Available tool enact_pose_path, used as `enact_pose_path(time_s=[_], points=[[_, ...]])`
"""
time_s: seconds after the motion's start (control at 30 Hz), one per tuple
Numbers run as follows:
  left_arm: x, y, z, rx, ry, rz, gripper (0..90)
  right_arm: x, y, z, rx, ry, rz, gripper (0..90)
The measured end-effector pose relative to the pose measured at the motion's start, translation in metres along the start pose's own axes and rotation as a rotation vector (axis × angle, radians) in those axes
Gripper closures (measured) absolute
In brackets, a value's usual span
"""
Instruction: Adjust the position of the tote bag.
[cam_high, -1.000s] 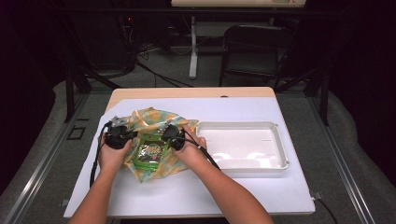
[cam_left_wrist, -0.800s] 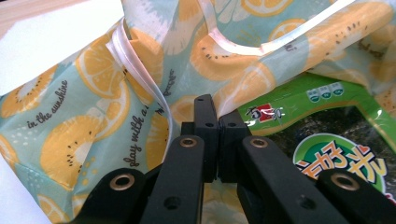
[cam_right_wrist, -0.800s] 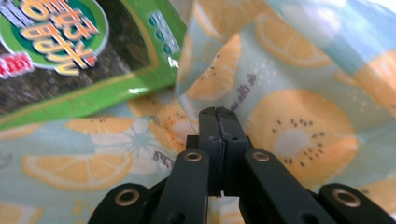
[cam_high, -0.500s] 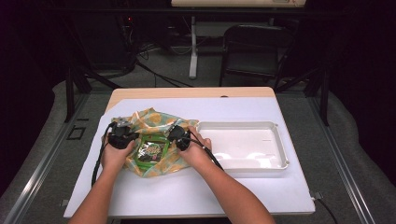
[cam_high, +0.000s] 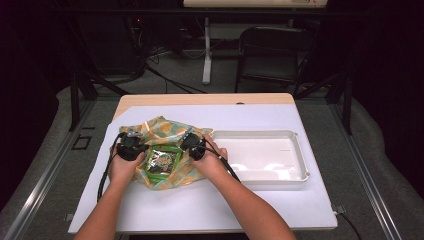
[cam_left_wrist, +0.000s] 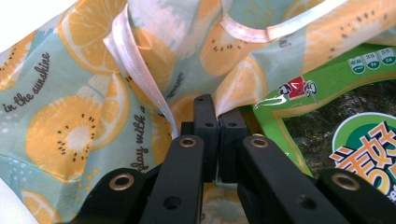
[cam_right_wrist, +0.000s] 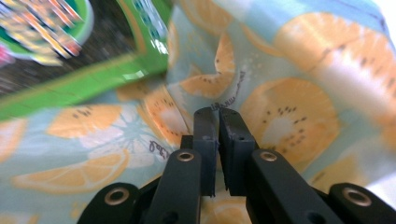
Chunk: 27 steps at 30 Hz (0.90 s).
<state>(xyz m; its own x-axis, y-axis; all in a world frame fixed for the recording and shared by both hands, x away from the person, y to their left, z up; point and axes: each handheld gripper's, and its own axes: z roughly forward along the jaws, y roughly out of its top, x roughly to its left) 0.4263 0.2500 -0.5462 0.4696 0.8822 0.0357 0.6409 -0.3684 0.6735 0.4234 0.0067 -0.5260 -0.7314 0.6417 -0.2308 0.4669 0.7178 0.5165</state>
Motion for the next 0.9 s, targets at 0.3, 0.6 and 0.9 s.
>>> enact_pose_path(time_s=[0.3, 0.6, 0.9], points=[[0.0, 0.0, -0.001, 0.001, 0.0, 0.002, 89.3, 0.004, 0.008, -0.032, -0.174, 0.028, -0.009, 84.4], [0.0, 0.0, -0.003, -0.004, -0.004, -0.001, 89.3, -0.004, 0.021, -0.049, -0.254, -0.008, -0.001, 79.0], [-0.001, -0.001, -0.003, -0.018, 0.005, -0.005, 89.3, -0.006, 0.039, -0.053, -0.263, -0.049, -0.039, 64.7]])
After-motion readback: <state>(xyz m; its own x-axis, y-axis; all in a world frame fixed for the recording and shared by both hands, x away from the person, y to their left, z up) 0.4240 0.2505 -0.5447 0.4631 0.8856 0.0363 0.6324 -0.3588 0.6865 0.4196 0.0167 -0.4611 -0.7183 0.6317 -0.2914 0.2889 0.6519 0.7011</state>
